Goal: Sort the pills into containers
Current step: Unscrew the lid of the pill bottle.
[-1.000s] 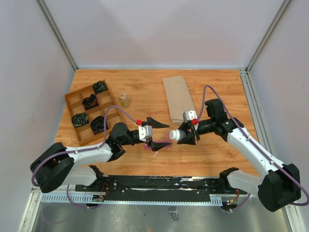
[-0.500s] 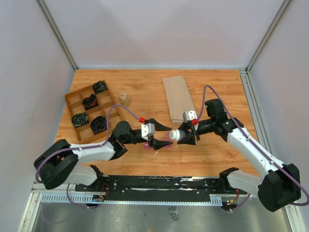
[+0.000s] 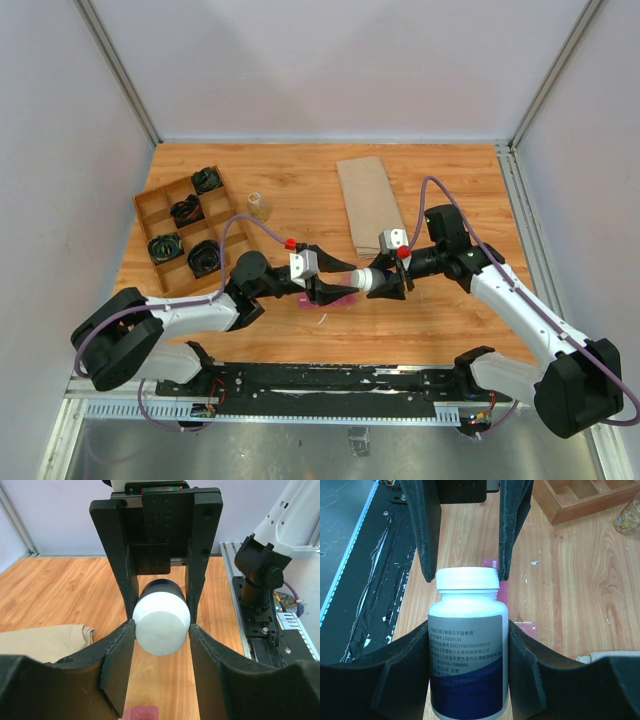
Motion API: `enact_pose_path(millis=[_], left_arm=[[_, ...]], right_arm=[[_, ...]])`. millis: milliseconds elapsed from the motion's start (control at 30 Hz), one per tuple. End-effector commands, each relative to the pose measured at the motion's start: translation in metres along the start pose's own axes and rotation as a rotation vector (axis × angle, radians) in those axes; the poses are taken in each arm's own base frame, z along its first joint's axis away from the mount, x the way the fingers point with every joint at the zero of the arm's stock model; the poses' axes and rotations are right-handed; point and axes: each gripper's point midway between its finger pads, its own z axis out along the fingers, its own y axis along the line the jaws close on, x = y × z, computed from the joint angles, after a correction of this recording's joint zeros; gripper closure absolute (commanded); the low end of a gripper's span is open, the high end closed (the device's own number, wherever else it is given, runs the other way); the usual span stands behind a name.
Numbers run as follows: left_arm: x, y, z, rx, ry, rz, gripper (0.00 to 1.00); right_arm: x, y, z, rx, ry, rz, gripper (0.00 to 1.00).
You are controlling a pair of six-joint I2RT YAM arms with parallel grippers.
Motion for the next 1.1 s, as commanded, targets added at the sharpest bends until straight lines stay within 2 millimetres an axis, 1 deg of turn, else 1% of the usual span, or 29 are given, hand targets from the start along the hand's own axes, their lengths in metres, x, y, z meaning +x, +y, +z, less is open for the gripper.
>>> enact_pose_path(millis=[0,67,167,267,467,600,833,1000,1067], left_arm=[[-0.014,0.008,0.006,-0.017,-0.045,0.002,0.51],[-0.013,0.007,0.006,-0.013,-0.044,-0.010,0.54],[-0.011,0.006,0.007,-0.006,-0.044,-0.025,0.54],[-0.009,0.005,0.008,-0.005,-0.040,-0.036,0.52],[-0.010,0.006,0.008,-0.008,-0.040,-0.037,0.44],[-0.009,0.007,0.008,-0.009,-0.037,-0.044,0.45],[-0.012,0.007,0.009,-0.021,-0.056,-0.093,0.62],[-0.012,0.011,0.008,-0.088,-0.069,-0.288,0.75],[-0.012,0.015,0.009,-0.145,-0.085,-0.399,0.84]], right_arm=[[-0.012,0.000,-0.003,-0.009,-0.032,-0.027,0.99],[-0.013,0.000,-0.003,-0.008,-0.032,-0.028,0.99],[-0.012,0.000,-0.003,-0.008,-0.032,-0.029,0.99],[-0.013,0.000,-0.003,-0.008,-0.032,-0.027,1.00],[-0.013,0.000,-0.003,-0.007,-0.032,-0.029,0.99],[-0.013,0.000,-0.003,-0.008,-0.032,-0.029,1.00],[-0.013,0.000,-0.003,-0.004,-0.030,-0.028,0.99],[-0.009,-0.008,-0.004,0.027,-0.004,-0.003,0.99],[-0.006,-0.012,-0.004,0.043,0.009,0.012,1.00]])
